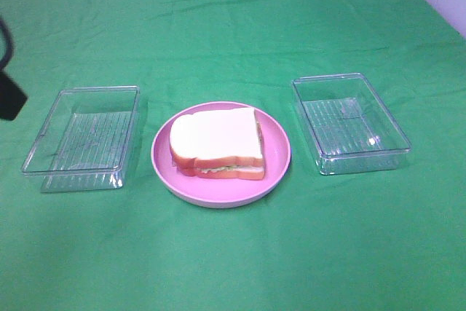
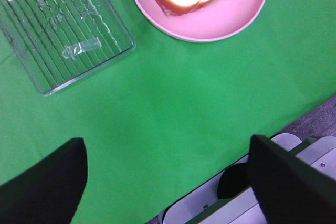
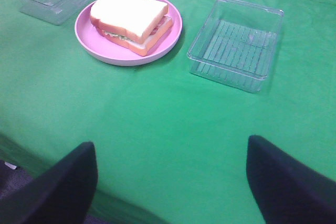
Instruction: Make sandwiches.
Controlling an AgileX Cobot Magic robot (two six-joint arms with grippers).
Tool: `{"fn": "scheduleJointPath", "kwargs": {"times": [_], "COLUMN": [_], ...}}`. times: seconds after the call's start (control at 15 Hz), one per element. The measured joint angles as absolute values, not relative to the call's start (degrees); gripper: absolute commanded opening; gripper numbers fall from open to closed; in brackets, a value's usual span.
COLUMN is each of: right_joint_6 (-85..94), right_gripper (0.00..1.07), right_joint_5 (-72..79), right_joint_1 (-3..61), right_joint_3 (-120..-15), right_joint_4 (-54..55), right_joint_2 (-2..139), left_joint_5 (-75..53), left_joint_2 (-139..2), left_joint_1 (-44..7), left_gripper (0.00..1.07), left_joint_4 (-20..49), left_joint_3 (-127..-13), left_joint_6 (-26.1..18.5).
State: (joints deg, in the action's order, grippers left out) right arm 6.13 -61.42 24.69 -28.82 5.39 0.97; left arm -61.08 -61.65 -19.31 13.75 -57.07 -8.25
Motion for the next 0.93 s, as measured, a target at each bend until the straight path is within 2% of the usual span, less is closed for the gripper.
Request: {"fn": "scheduleJointPath", "kwargs": {"times": [0.27,0.47,0.73,0.93], "right_joint_6": [6.13,6.13,6.13,6.13], "right_gripper": [0.75,0.75,0.75,0.75], "right_joint_5": [-61.42,-61.42,-61.42,-61.42], "right_joint_1": [24.69,24.69,24.69,24.69], "right_joint_3": [-28.82,-28.82,-28.82,-28.82], "right_joint_4": [5.39,5.39,5.39,5.39], "right_joint_2": [0.97,0.97,0.97,0.97], "left_joint_5": [-57.3,-57.18,-57.7,-59.24], "left_joint_2": [-39.88,-28.53,-13.92,-10.37], "left_joint_1": [-19.31,-19.31,-19.31,-19.31], "left_gripper": [0.79,0.79,0.79,0.79], "left_joint_4": [12.32,12.32,12.09,10.54], "left_joint_3": [-44.0,-38.22,-30.65,-30.08], "left_joint_6": [-11.69,-12.83,-14.73,-15.81]}}
